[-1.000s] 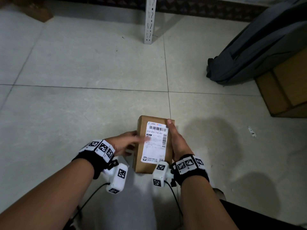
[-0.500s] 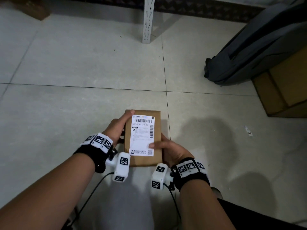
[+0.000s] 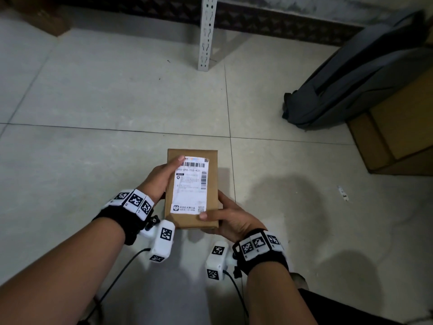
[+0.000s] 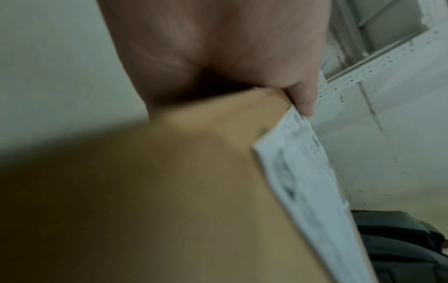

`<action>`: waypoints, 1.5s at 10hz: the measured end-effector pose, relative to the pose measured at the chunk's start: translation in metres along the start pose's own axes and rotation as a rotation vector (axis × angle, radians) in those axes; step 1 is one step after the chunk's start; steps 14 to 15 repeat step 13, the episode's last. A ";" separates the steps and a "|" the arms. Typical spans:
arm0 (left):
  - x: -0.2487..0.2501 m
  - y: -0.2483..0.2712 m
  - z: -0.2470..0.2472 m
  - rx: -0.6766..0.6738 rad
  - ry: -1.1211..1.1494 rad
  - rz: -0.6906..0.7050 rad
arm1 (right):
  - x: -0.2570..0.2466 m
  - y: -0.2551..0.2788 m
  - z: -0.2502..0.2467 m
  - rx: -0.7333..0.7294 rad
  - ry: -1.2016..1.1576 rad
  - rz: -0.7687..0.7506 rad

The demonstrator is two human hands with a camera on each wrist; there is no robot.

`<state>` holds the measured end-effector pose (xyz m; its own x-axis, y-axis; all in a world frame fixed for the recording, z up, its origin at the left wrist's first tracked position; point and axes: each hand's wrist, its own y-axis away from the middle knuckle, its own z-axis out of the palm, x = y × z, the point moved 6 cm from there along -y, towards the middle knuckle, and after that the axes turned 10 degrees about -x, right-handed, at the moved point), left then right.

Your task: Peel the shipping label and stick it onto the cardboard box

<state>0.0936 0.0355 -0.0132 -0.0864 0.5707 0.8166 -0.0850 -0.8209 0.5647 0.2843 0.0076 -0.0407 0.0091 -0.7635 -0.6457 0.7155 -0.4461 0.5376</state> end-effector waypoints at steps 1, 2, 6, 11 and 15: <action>0.005 0.007 0.012 -0.236 -0.005 -0.066 | -0.019 0.003 -0.004 0.138 -0.098 -0.143; 0.017 0.018 0.016 -0.314 0.000 -0.052 | -0.035 0.008 -0.003 0.180 -0.109 -0.203; -0.038 0.029 0.004 -0.124 0.058 -0.044 | 0.002 0.006 0.004 0.301 -0.056 -0.046; -0.109 -0.006 -0.023 0.135 -0.081 -0.119 | 0.026 0.002 -0.015 0.601 0.225 0.044; -0.022 0.013 -0.022 0.114 0.137 0.079 | -0.035 0.028 0.010 0.659 0.214 -0.123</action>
